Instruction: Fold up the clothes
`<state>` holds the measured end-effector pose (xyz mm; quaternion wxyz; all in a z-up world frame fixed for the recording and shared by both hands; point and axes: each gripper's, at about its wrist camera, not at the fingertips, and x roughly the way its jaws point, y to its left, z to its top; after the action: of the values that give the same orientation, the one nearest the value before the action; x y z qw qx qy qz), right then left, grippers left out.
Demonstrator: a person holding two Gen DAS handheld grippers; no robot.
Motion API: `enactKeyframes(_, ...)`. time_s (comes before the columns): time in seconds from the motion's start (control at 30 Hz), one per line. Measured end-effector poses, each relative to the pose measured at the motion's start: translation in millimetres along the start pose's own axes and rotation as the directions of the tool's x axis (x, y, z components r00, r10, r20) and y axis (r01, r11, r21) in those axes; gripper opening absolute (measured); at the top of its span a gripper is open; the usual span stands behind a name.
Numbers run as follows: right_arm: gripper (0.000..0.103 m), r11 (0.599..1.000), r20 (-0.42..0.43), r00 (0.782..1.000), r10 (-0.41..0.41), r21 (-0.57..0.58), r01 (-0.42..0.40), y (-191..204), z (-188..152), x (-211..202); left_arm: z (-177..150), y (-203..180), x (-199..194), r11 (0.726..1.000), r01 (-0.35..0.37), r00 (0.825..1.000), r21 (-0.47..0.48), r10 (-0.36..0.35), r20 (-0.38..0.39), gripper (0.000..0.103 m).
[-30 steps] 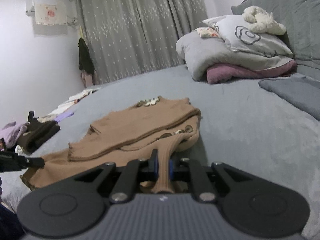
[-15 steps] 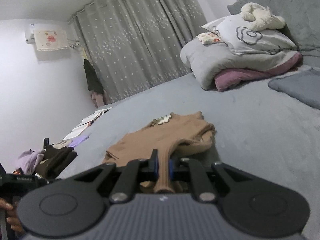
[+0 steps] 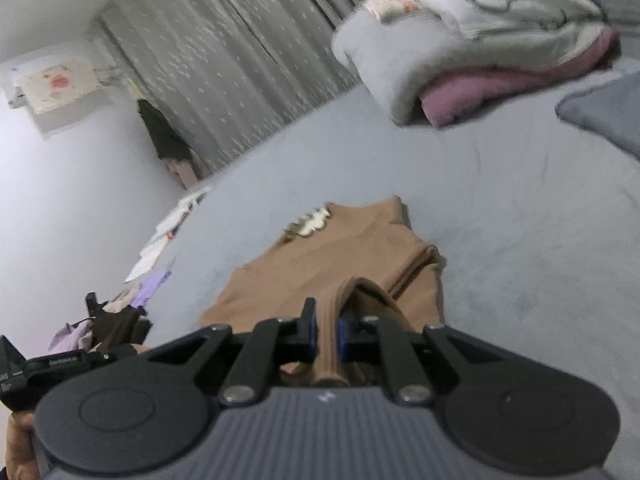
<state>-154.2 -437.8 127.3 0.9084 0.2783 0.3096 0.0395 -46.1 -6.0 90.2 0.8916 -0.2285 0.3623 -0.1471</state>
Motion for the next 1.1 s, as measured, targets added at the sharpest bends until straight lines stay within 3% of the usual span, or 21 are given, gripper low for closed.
enactKeyframes(0.17,0.009,1.000,-0.019,1.000,-0.019,-0.017,0.018,-6,12,21,2,13,31,0.999,-0.023,0.999,-0.043,0.021,-0.040,0.004)
enactKeyframes(0.63,0.009,0.998,-0.022,0.999,-0.044,-0.037,0.044,-1,38,74,36,1,57,0.998,-0.049,0.999,-0.035,0.048,-0.017,0.004)
enactKeyframes(1.1,0.009,0.994,-0.035,0.996,-0.084,-0.073,0.081,-8,73,118,74,-21,113,0.992,-0.123,0.992,0.036,0.123,-0.011,0.004)
